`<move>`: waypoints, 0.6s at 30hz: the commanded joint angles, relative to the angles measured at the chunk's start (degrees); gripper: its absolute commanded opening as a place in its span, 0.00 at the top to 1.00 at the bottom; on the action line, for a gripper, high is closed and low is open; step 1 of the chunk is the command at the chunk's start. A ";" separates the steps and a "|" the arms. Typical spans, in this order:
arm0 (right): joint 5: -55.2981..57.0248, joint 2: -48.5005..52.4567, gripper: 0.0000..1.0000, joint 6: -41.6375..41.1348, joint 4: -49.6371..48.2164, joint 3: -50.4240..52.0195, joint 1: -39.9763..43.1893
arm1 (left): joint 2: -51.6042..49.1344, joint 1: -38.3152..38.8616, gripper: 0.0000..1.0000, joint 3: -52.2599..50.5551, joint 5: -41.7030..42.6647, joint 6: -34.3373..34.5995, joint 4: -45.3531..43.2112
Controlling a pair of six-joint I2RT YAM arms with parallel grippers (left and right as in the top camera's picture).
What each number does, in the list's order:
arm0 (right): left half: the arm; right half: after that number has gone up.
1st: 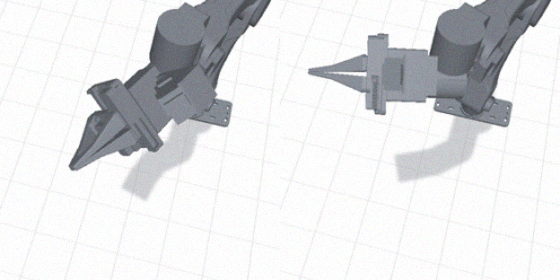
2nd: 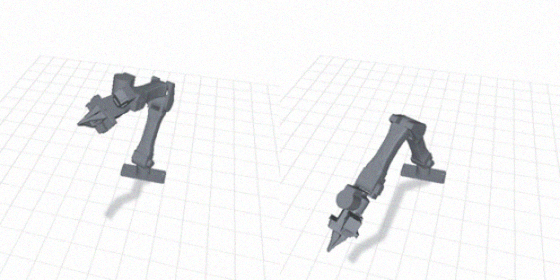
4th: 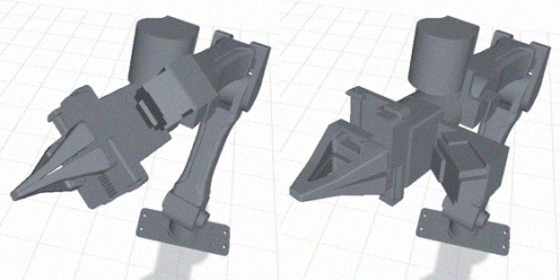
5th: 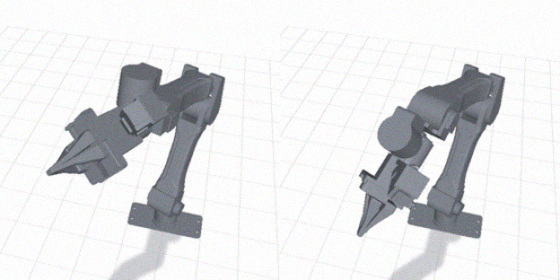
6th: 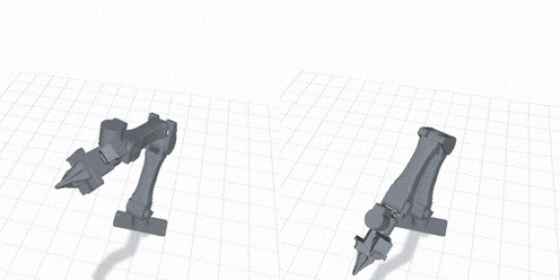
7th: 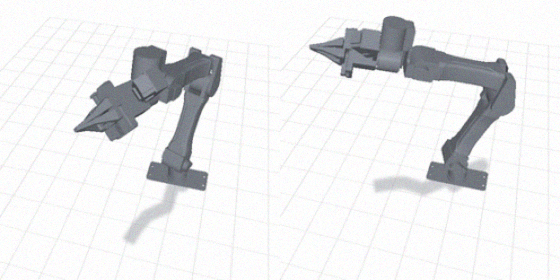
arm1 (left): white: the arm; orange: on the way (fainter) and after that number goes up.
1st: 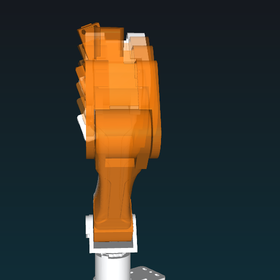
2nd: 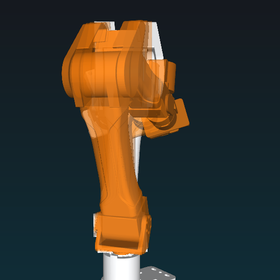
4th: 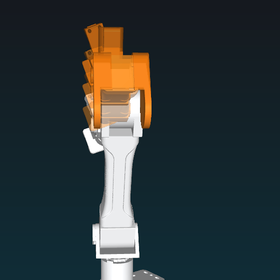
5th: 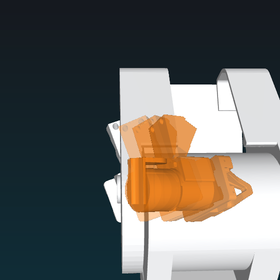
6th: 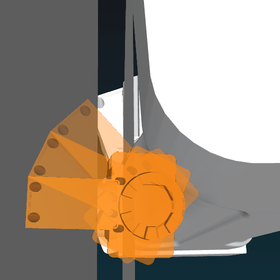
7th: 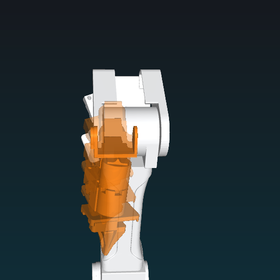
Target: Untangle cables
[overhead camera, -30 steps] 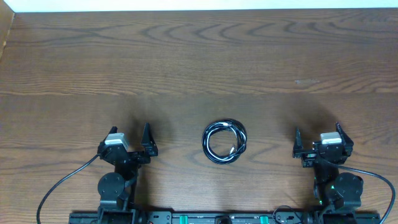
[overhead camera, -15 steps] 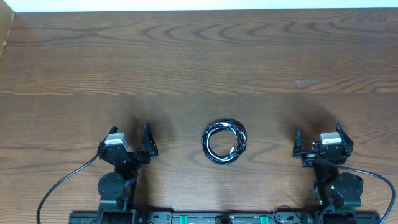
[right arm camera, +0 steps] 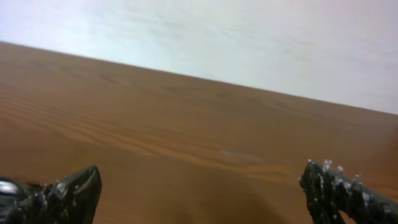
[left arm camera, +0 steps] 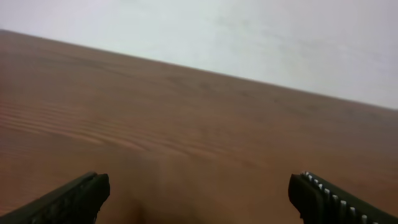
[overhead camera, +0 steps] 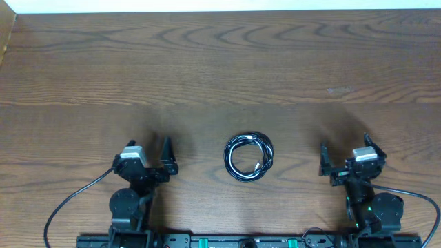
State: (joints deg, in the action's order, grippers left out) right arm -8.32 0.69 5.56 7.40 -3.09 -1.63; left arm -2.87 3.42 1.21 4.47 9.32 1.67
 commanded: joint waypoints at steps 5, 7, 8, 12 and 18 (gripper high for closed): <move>-11.06 3.04 0.01 -9.86 -0.28 -3.91 -0.31 | -9.57 -0.09 0.02 8.15 11.63 11.61 5.31; -12.92 6.38 0.01 -9.88 0.39 -7.34 -0.31 | -13.90 -0.09 0.02 13.66 12.52 11.58 8.20; -13.53 8.79 0.01 -10.47 1.20 -9.68 -0.31 | -16.15 -0.09 0.02 16.50 13.27 11.58 9.73; -17.33 20.83 0.01 -11.54 5.86 -20.81 -0.31 | -26.53 -0.09 0.02 29.73 18.36 11.58 17.84; -22.51 42.12 0.01 -11.52 21.59 -39.60 -0.35 | -38.36 -0.09 0.02 45.53 21.94 11.58 30.58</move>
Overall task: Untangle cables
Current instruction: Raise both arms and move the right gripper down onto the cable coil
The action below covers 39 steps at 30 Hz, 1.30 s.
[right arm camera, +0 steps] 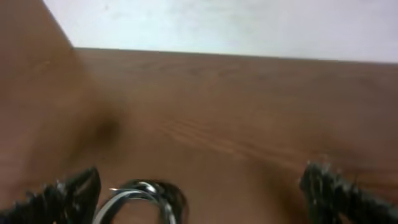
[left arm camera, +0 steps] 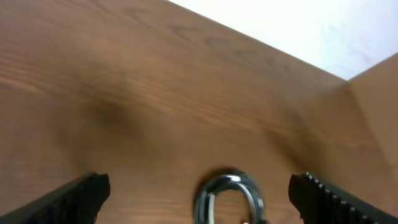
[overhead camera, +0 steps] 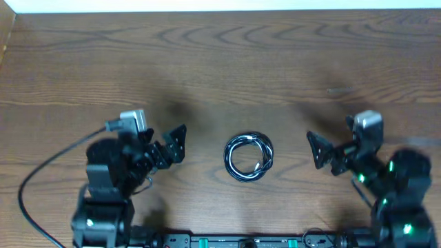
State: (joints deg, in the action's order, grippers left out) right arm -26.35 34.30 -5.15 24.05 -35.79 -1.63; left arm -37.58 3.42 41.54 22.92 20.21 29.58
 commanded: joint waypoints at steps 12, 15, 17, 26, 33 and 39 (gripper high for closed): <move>-17.00 35.45 0.01 5.27 17.00 -12.92 -6.01 | -8.79 -0.09 0.02 6.32 11.04 -4.55 12.96; -9.33 40.52 0.01 6.54 21.05 -12.92 -12.00 | -11.56 -0.09 0.02 7.39 10.45 -7.32 17.16; -4.57 42.71 0.01 6.51 22.36 -12.94 -15.32 | -13.33 -0.09 0.02 9.09 10.43 -8.59 19.80; 6.73 45.33 0.01 6.51 17.16 -12.90 -21.20 | -14.36 -0.11 0.02 16.00 11.61 -13.97 26.45; 5.14 45.90 0.01 0.87 2.32 -12.74 -21.42 | -12.94 -0.09 0.02 15.98 12.63 -14.01 26.08; 6.78 50.60 0.01 -3.56 -4.04 -12.72 -23.98 | -12.94 -0.11 0.02 15.98 12.31 -14.08 26.10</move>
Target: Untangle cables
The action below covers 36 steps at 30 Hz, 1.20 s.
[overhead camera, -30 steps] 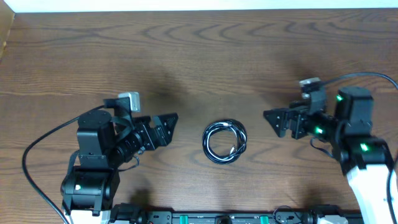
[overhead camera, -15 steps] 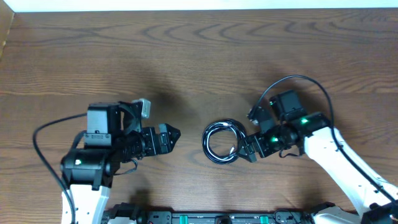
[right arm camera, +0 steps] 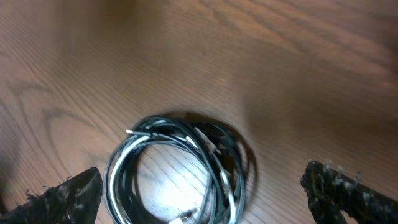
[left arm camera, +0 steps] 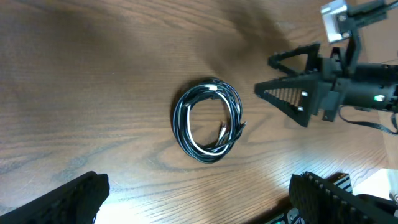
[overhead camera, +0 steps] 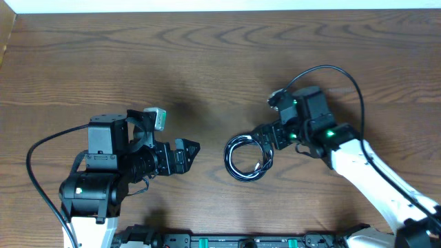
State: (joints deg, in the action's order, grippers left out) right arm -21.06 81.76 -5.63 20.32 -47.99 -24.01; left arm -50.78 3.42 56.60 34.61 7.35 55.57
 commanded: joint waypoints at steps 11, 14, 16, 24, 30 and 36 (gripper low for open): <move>13.44 12.72 0.08 -0.92 8.63 -0.52 -1.81 | 0.26 -0.09 0.02 0.92 -5.55 -1.36 3.17; 13.40 13.00 0.14 -0.96 8.98 -0.52 -1.81 | 0.26 -0.09 0.02 0.92 -5.55 -1.33 3.17; 12.55 13.03 0.15 -1.03 8.98 -0.52 -1.84 | 0.24 -0.09 0.02 0.92 -5.55 -1.33 3.19; 8.63 13.07 0.35 -4.31 7.61 -0.52 -4.17 | -0.13 -0.09 0.02 0.85 -5.53 -1.31 3.63; 8.72 13.07 0.73 -5.27 2.25 -0.52 -8.17 | -0.83 -0.09 0.02 0.85 -5.53 -1.31 4.52; 8.66 12.92 0.99 -6.58 -0.09 -2.19 -8.72 | -0.94 -0.09 0.16 0.85 -5.53 -1.33 5.51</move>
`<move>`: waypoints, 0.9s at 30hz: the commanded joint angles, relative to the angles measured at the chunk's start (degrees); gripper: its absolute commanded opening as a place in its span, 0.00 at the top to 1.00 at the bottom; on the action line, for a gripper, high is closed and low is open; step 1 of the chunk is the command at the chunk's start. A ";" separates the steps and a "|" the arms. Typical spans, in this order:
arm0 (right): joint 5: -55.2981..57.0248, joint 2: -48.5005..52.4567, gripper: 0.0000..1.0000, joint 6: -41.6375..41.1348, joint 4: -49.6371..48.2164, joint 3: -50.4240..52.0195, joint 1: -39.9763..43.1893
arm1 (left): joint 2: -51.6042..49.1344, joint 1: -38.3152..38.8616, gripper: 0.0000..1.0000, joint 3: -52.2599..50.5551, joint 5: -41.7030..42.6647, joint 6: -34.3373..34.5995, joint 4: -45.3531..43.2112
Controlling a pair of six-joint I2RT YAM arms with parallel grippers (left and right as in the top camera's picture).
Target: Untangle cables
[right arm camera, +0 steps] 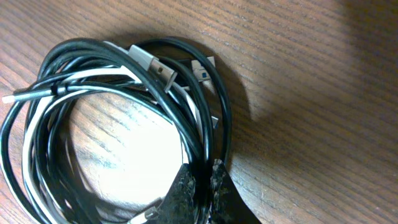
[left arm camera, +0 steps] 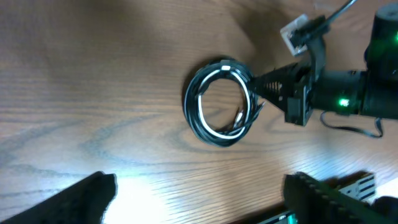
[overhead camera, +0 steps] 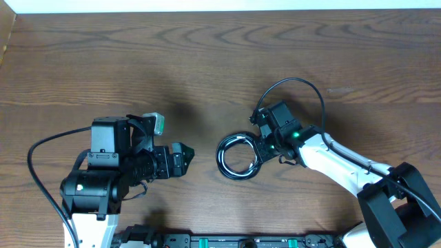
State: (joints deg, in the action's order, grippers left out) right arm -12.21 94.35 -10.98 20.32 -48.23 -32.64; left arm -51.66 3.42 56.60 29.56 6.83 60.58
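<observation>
A coil of black and white cables lies on the wooden table near the middle front. Its USB plugs show loose inside the loop. My right gripper is at the coil's right side. In the right wrist view that gripper is shut on a few black strands of the coil. My left gripper hovers open to the left of the coil and apart from it. In the left wrist view it holds nothing, and the coil lies ahead of it.
The brown wooden table stretches wide behind the coil. The right arm's own black cable arcs above its wrist. The arm bases and a rail sit along the front edge.
My right gripper was open just right of the coil; it now sits lower and shut on the coil's right strands. The coil has shifted slightly left. The left gripper barely moved.
Both grippers stood open near the front edge, either side of the coil. Then both arms were raised and turned toward it. Later the right gripper was open at the coil's right edge, with the left hovering on the other side. Now the right grips the coil.
</observation>
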 commanded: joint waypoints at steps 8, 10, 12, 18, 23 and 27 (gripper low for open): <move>-0.22 -2.27 0.99 -0.96 13.07 -16.06 -0.09 | -0.13 -0.09 0.81 0.24 -0.02 -0.81 0.63; -0.22 -3.06 0.99 -0.94 17.51 -21.44 -0.09 | -0.17 -0.09 0.92 -0.63 -0.04 -0.81 0.55; -0.44 -3.89 0.99 -0.35 21.33 -26.77 -0.09 | -0.28 -0.09 0.92 -1.49 -0.04 -0.81 0.17; -7.69 -6.49 0.99 6.45 24.85 -36.22 -0.09 | -0.44 -0.09 0.92 -2.23 -0.07 -0.81 -2.03; -9.16 -8.15 0.99 9.99 22.58 -36.85 -0.09 | -0.44 -0.09 0.66 -2.23 -0.07 -0.81 -2.62; 0.87 -7.39 0.99 9.29 26.40 -36.61 -0.09 | -0.50 -0.09 0.57 -2.23 -0.07 -0.79 -2.58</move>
State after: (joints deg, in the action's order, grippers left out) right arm -17.67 86.63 -3.18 44.95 -84.27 -32.60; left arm -52.07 3.42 54.70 29.63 6.11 58.04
